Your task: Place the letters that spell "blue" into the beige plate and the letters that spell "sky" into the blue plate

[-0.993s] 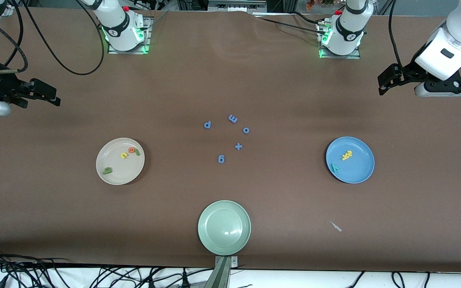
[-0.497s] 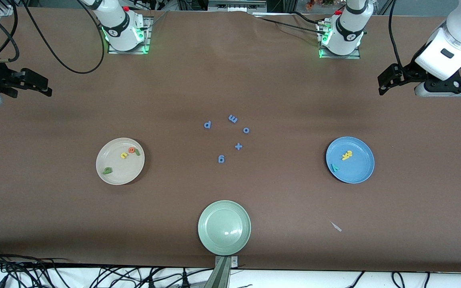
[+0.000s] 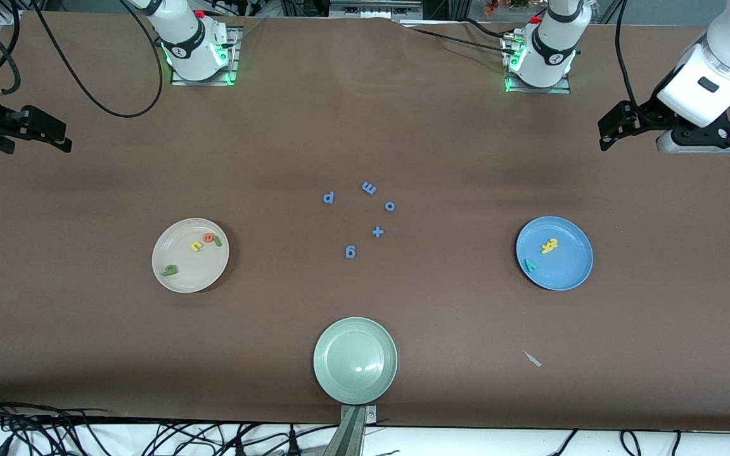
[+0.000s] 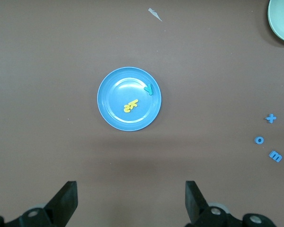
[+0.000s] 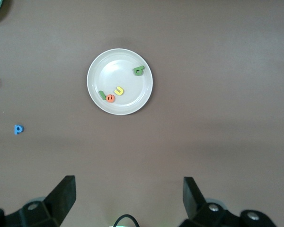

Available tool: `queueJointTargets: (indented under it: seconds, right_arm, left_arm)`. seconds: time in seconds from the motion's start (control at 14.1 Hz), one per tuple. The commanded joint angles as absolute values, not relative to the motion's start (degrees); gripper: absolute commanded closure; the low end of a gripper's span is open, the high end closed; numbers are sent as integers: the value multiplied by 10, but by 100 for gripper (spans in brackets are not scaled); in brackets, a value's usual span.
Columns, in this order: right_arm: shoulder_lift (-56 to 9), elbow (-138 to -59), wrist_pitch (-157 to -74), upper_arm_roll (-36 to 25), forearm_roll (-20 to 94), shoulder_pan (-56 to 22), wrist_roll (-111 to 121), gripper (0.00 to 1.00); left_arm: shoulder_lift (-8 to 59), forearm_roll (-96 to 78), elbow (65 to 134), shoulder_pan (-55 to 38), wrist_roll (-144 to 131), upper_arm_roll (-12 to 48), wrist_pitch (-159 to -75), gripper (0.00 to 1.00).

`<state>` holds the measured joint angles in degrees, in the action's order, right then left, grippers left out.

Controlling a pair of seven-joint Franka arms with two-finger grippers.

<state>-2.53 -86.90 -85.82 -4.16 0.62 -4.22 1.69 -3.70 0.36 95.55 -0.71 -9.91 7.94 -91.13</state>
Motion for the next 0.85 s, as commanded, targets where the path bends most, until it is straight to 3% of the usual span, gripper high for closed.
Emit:
queueJointTargets:
  seconds: [0.0, 0.78]
  right_arm:
    - [-32, -853, -848, -47, -1, -36, 13, 0]
    - [-33, -860, -848, -45, -3, -40, 13, 0]
  left_arm:
    - [-32, -4, 940, -5, -104, 79, -898, 0]
    - [-32, -5, 940, 0, -104, 78, -898, 0]
